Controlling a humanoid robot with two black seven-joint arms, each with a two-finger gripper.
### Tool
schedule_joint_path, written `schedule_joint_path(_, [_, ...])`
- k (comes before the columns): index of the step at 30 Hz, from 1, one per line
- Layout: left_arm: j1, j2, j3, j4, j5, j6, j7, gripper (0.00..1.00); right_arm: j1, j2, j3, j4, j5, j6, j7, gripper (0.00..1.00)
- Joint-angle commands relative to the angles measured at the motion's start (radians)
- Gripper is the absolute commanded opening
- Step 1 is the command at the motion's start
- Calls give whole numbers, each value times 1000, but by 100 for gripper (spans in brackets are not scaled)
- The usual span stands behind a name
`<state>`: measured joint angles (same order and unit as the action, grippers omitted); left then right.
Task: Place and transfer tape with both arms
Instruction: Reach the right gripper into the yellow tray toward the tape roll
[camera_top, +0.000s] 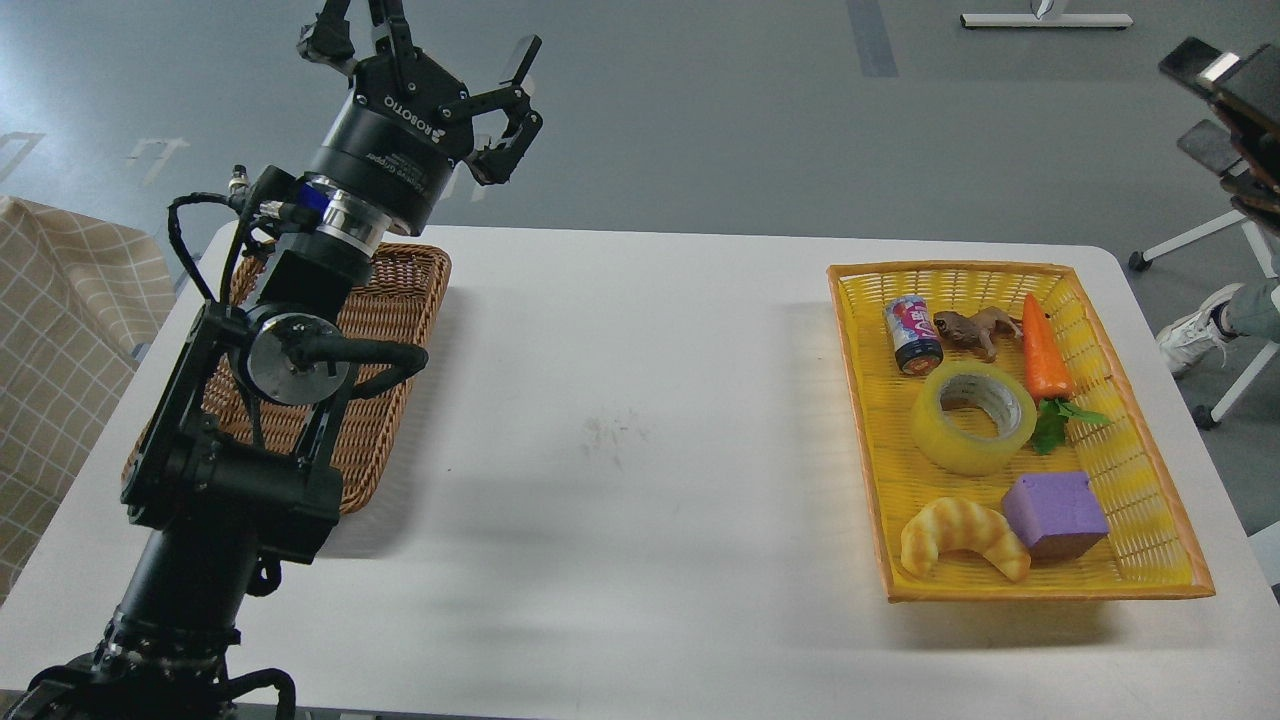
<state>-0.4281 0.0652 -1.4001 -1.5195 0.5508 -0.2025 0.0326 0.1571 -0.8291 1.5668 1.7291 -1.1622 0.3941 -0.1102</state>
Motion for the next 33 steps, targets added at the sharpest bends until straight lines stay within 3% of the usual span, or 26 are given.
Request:
schedule_joint_path(1, [3, 5, -14, 1, 0, -2, 1, 98, -115, -74, 2, -6, -16, 12, 113, 100])
schedule_joint_path(4, [11, 7, -14, 1, 0, -2, 1, 98, -154, -107, 7, -26, -17, 11, 145, 100])
schedule_joint_path(13, [15, 4, -13, 1, 1, -17, 0, 98, -188, -101, 163, -161, -2, 95, 161, 100])
schedule_joint_path(17, [17, 5, -7, 1, 1, -18, 0, 98, -197, -107, 222, -258, -10, 95, 289, 100])
schedule_joint_path(19, [18, 4, -7, 1, 1, -18, 0, 98, -205, -101, 222, -279, -11, 95, 305, 100])
schedule_joint_path(25, [26, 4, -13, 1, 3, -15, 0, 98, -281, -94, 225, -290, -27, 95, 297, 100])
schedule_joint_path(29, [34, 5, -13, -2, 3, -14, 1, 98, -312, -107, 210, -287, -88, 95, 244, 100])
schedule_joint_path(33, [34, 8, -13, -4, 3, -11, 1, 98, -312, -108, 205, -287, -125, 95, 241, 100])
